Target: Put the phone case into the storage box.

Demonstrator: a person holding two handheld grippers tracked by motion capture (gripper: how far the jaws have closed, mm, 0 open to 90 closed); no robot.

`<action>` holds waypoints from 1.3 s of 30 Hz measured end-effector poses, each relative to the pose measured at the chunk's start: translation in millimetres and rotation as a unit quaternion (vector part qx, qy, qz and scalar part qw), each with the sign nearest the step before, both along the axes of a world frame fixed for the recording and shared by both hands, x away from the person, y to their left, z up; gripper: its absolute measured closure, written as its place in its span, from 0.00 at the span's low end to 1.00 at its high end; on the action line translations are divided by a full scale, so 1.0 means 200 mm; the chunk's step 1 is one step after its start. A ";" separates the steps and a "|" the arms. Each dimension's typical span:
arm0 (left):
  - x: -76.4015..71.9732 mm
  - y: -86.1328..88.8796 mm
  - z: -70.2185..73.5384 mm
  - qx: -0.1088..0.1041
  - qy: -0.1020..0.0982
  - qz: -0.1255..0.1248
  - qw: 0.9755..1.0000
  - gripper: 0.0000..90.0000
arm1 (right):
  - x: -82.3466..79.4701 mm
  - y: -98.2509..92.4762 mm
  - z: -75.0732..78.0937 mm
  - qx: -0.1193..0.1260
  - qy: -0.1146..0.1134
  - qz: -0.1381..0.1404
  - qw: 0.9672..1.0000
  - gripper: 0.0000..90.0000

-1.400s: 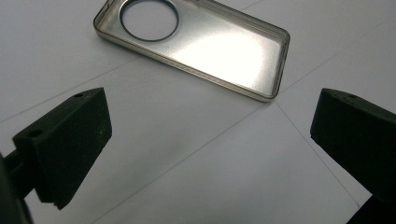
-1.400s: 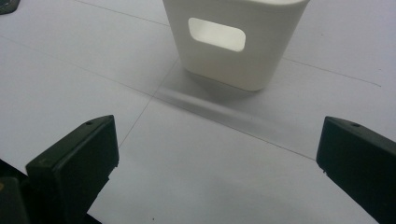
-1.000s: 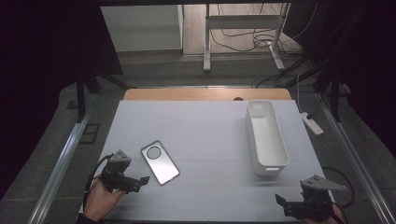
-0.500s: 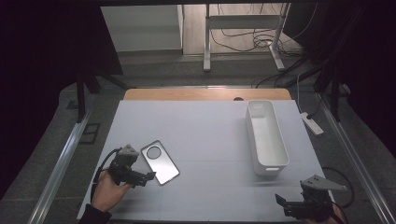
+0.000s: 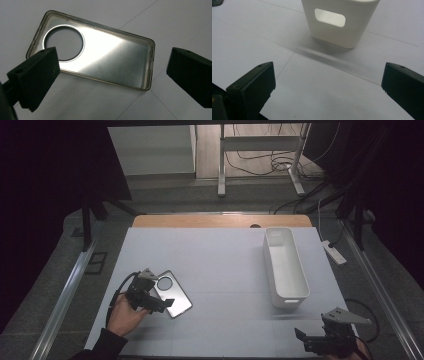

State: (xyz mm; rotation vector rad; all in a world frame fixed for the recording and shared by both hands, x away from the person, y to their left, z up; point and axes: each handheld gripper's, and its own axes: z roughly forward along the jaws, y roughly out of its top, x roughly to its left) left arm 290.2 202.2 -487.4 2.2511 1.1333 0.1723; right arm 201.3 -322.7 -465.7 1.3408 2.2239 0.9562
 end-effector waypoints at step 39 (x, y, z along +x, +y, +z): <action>0.10 -0.12 -0.03 0.022 0.022 -0.025 0.999 0.99 | 0.00 0.01 0.00 -0.010 0.005 0.007 1.000 0.00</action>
